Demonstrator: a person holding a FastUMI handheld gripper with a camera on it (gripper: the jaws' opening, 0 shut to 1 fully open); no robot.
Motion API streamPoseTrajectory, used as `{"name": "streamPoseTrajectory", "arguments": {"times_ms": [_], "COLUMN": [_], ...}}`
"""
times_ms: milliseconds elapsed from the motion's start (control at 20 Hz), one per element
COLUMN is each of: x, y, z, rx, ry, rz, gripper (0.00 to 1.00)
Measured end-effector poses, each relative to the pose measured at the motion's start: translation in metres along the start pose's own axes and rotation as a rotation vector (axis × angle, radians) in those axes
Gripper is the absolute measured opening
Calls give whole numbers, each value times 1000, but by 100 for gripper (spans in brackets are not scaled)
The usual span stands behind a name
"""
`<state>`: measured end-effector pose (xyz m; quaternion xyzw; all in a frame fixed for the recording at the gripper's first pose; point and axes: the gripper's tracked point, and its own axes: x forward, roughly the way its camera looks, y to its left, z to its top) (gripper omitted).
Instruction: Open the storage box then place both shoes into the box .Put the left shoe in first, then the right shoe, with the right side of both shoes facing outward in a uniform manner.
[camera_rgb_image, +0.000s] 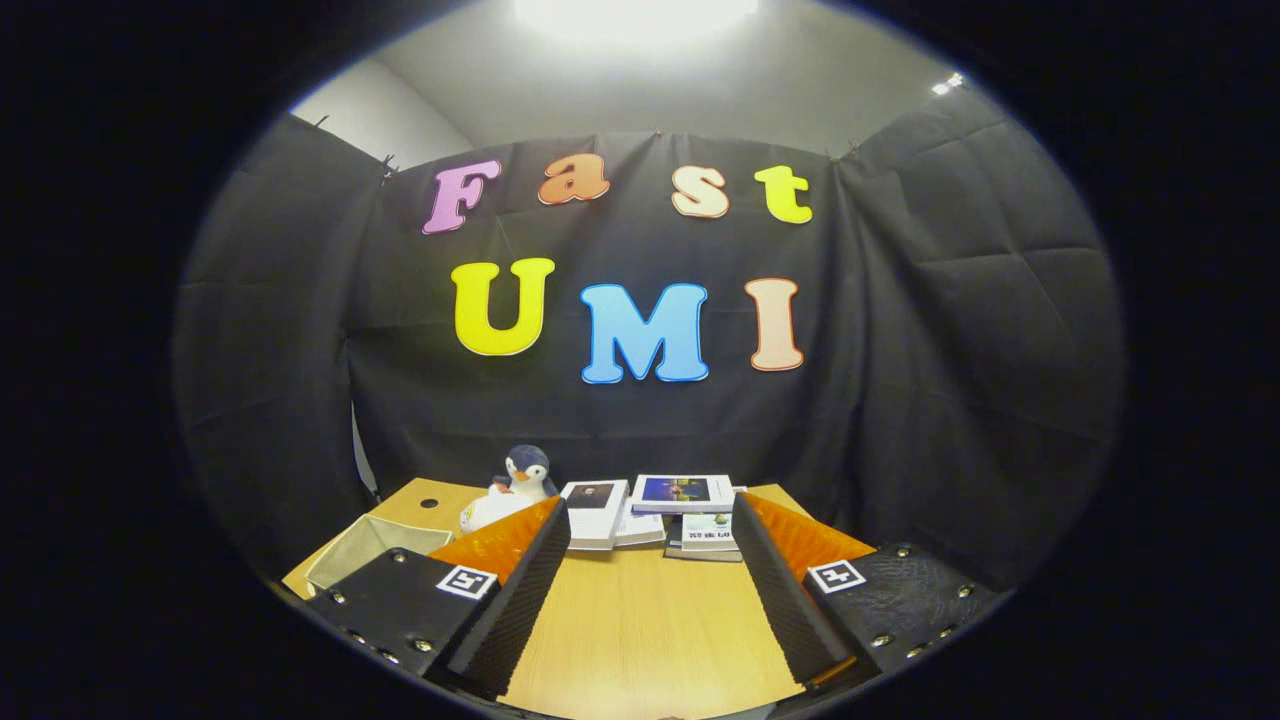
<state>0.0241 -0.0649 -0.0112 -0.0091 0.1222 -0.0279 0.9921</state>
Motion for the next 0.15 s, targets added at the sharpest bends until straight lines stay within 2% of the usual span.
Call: {"name": "streamPoseTrajectory", "arguments": {"times_ms": [150], "x": [2], "y": [0], "z": [7], "rx": [-32], "ry": [-25], "rz": [13], "gripper": [98]}}
